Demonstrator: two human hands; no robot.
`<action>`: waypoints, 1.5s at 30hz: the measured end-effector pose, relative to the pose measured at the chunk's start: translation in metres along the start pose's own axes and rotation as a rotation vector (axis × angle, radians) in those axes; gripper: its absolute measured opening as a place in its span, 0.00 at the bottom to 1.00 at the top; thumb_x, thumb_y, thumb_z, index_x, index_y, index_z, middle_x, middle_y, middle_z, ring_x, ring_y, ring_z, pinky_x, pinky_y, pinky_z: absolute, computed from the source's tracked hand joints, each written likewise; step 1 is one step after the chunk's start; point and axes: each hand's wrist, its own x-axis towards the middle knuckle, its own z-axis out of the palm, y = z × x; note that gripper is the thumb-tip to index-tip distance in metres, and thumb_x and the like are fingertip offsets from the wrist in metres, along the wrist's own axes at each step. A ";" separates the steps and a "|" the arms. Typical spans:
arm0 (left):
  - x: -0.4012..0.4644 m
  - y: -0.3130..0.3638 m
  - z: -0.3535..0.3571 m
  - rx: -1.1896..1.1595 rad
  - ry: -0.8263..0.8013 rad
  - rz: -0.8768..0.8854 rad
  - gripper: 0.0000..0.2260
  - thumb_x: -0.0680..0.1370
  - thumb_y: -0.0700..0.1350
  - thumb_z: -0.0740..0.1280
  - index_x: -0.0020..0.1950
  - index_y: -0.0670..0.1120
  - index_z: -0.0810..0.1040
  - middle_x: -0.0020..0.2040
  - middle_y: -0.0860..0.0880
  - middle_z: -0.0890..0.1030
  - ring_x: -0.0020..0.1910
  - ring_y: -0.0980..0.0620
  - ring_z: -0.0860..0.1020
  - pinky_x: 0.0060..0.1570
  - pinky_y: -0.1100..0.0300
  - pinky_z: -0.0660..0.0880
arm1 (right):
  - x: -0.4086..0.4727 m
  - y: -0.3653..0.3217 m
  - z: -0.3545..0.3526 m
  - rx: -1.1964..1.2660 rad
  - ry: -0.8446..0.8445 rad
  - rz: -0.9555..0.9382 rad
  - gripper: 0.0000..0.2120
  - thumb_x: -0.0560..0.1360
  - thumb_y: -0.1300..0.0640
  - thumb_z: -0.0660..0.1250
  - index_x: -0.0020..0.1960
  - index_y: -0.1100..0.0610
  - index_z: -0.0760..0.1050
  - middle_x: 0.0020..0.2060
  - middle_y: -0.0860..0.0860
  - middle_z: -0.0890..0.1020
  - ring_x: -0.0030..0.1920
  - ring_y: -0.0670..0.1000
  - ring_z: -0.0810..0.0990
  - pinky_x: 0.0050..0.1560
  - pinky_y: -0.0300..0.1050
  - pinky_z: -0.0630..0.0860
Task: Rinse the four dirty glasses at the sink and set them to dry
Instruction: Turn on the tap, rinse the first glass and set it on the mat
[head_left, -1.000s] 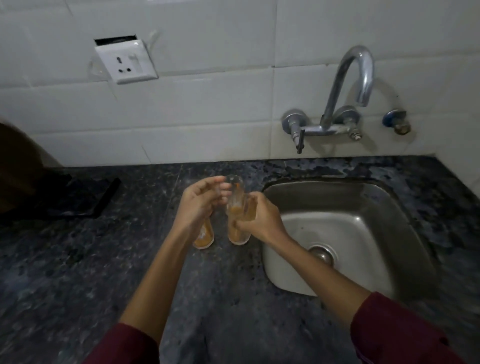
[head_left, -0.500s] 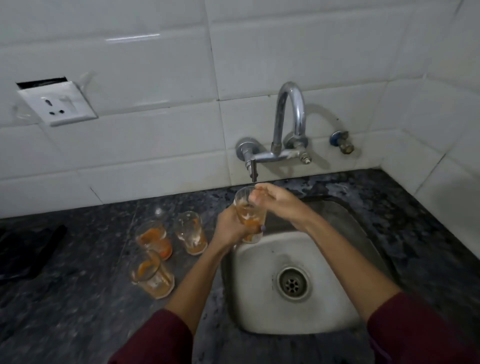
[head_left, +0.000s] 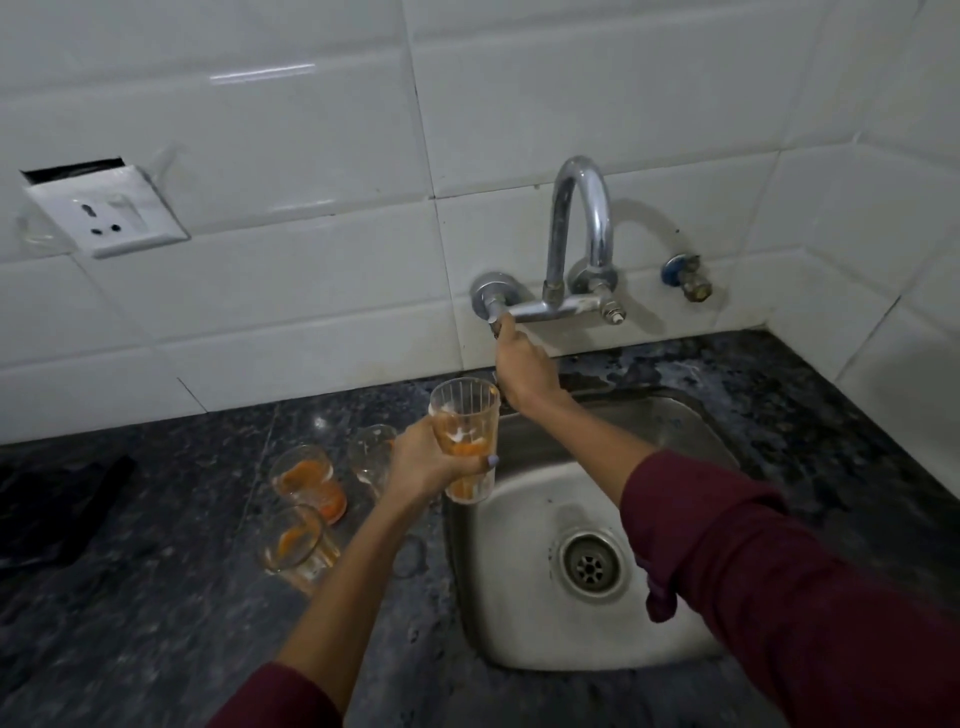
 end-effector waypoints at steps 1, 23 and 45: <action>-0.001 -0.001 0.000 0.011 -0.008 0.002 0.27 0.56 0.51 0.82 0.52 0.46 0.81 0.47 0.49 0.85 0.48 0.52 0.83 0.54 0.48 0.80 | 0.000 0.002 0.001 -0.035 -0.002 -0.024 0.27 0.78 0.64 0.55 0.74 0.60 0.48 0.48 0.63 0.78 0.45 0.63 0.79 0.43 0.55 0.76; 0.016 0.017 0.084 0.108 -0.255 0.189 0.22 0.57 0.48 0.82 0.47 0.52 0.78 0.43 0.53 0.82 0.44 0.54 0.80 0.44 0.63 0.75 | -0.132 0.097 -0.050 0.358 0.120 -0.052 0.15 0.73 0.64 0.63 0.59 0.58 0.76 0.54 0.54 0.81 0.55 0.52 0.79 0.55 0.39 0.71; 0.041 -0.005 0.087 -0.954 -0.515 -0.217 0.26 0.76 0.60 0.62 0.66 0.43 0.76 0.60 0.40 0.80 0.45 0.46 0.81 0.39 0.57 0.78 | -0.096 0.083 -0.044 0.475 -0.295 -0.136 0.07 0.73 0.59 0.69 0.50 0.59 0.79 0.47 0.55 0.85 0.48 0.52 0.83 0.53 0.47 0.78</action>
